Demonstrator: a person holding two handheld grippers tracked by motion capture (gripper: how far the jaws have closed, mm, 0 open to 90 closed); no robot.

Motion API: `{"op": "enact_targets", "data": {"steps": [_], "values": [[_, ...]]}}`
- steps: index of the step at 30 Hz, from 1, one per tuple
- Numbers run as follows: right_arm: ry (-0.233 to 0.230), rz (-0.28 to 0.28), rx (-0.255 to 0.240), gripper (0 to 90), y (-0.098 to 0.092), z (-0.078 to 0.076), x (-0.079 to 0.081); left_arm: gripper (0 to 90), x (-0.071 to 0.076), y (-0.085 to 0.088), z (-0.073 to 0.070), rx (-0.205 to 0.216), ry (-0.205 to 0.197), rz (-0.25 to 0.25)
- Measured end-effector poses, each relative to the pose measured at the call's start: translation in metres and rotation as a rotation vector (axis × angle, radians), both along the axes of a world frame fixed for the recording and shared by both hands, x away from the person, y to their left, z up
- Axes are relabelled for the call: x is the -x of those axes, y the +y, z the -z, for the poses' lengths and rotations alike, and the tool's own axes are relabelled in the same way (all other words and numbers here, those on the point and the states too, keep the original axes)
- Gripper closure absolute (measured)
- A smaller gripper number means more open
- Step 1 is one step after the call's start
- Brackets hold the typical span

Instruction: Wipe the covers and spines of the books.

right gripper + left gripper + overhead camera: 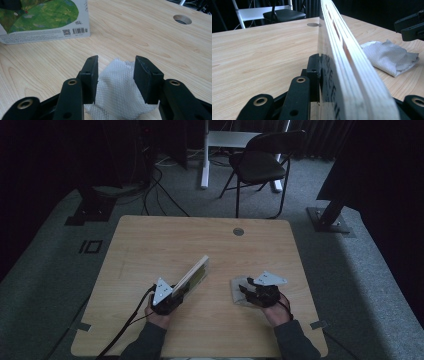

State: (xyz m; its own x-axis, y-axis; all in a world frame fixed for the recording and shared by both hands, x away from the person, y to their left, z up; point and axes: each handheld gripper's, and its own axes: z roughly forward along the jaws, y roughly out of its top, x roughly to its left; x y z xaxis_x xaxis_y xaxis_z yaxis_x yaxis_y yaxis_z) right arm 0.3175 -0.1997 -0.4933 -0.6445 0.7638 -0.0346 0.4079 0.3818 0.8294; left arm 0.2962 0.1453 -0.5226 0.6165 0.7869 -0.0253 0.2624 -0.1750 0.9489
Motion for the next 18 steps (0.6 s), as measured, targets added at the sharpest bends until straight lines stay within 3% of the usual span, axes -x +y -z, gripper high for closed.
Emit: {"op": "enact_targets", "data": {"steps": [11,18], "values": [[0.000,0.000,-0.001,54.9,0.0000,0.0000,0.0003,60.8,0.0012,0.0007,-0.0018,0.003,-0.008,-0.003],[0.001,-0.003,0.000,54.9,0.0001,0.0003,0.0003,44.1,0.0008,0.0015,-0.0030,0.022,0.013,0.005]]}}
